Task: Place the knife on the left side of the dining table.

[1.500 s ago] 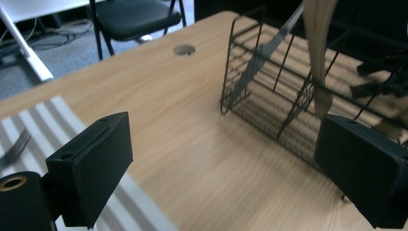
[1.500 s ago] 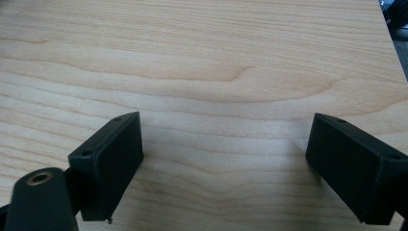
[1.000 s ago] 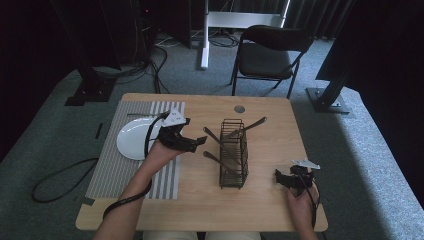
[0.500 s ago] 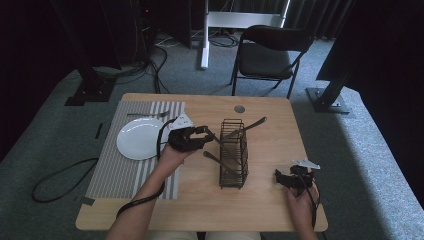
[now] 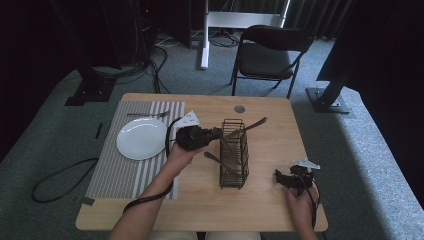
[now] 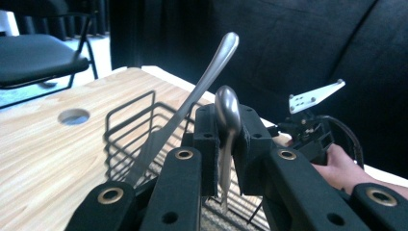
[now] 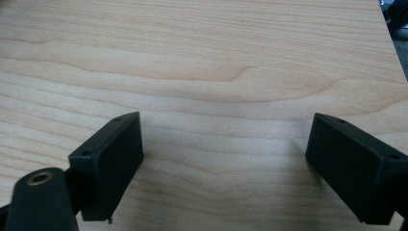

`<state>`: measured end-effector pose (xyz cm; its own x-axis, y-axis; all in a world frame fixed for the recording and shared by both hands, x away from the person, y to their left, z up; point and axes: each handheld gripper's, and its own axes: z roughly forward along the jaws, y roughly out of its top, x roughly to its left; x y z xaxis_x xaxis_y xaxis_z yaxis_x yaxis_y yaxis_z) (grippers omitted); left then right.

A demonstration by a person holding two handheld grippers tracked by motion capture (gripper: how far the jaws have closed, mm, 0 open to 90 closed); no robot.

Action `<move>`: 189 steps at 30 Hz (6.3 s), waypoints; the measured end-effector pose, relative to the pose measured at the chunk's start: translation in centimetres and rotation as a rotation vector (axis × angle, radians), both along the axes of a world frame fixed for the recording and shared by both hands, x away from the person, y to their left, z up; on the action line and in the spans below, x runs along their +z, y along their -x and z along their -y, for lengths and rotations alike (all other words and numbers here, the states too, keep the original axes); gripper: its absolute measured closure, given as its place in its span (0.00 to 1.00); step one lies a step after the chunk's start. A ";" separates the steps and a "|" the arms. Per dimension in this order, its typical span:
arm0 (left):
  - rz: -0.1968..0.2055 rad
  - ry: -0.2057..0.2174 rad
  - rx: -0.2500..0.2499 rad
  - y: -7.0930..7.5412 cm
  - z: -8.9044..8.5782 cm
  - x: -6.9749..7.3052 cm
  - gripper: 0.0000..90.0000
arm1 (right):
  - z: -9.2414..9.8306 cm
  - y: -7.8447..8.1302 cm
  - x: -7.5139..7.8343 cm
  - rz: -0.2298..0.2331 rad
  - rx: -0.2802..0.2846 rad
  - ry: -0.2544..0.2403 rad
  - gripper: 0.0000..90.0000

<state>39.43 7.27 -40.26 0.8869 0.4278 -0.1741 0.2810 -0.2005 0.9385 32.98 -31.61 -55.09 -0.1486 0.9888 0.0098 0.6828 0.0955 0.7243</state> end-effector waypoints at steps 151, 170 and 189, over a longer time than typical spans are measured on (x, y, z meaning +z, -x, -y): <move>-0.305 0.162 0.924 10.8 -27.7 -13.5 0.62 | 0.0 0.0 0.0 -0.002 -0.002 0.000 0.13; -0.458 0.044 1.039 9.3 -28.4 -14.4 0.48 | 0.0 0.0 0.0 -0.002 -0.001 0.000 0.13; -0.389 -0.180 1.009 8.7 -26.3 -14.0 0.12 | -0.1 0.0 0.0 -0.002 -0.001 0.000 0.13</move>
<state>30.75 33.56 -54.21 0.0122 0.9735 -0.2284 0.6638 0.1630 0.7300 32.94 -31.55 -55.07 -0.1478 0.9890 0.0096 0.6841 0.0952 0.7231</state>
